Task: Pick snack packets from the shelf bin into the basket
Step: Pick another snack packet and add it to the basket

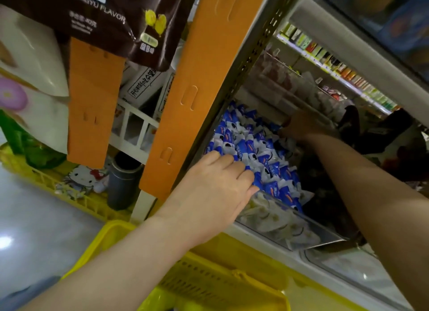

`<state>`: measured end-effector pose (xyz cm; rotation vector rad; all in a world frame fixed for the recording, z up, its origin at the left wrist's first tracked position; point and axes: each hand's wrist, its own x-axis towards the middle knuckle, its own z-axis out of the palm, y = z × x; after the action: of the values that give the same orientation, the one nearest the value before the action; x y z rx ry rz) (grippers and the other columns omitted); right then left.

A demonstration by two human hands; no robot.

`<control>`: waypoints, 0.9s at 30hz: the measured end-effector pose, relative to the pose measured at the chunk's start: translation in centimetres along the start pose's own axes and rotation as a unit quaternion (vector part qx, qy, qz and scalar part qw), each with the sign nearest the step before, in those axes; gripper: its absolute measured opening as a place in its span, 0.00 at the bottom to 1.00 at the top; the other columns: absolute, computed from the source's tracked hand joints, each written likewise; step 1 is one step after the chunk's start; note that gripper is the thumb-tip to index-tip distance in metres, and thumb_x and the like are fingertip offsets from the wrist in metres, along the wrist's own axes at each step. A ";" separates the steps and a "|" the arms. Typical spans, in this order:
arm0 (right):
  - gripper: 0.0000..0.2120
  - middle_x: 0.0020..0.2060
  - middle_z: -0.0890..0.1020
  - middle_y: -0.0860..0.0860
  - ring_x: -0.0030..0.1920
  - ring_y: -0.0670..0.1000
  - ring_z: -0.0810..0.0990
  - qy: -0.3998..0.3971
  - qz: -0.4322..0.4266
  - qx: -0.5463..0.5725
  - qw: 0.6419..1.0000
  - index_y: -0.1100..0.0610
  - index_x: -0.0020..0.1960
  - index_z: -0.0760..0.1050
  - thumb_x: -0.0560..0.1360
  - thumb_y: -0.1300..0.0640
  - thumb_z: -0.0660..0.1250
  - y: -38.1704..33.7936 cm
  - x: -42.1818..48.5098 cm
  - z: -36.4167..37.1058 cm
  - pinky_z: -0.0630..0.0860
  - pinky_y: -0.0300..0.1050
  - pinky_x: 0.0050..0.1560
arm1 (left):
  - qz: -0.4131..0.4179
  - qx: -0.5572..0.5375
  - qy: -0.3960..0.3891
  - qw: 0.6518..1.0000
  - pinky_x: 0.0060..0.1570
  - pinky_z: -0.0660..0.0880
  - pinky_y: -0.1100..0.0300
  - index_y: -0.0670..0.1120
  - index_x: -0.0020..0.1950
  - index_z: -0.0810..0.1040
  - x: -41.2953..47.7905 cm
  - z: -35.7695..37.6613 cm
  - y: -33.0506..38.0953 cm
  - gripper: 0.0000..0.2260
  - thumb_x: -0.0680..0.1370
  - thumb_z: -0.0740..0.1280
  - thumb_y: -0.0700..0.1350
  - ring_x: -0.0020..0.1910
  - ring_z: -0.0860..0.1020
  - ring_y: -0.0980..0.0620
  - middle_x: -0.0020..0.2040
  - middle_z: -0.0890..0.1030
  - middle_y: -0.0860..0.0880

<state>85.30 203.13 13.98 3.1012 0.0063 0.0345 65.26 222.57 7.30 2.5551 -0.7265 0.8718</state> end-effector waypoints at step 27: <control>0.13 0.46 0.74 0.56 0.37 0.48 0.70 0.014 0.033 0.115 0.993 0.62 0.56 0.73 0.80 0.54 0.56 2.8 -0.8 1.2 0.65 0.44 0.46 | 0.001 -0.016 0.011 1.000 0.41 0.72 0.58 0.48 0.42 0.79 0.0 0.3 0.1 0.17 0.79 0.51 0.49 0.36 0.76 0.52 0.36 0.79 0.51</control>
<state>84.56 200.23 12.85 3.3293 -0.0983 0.0841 65.36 222.38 7.13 2.5129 -0.7300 0.8808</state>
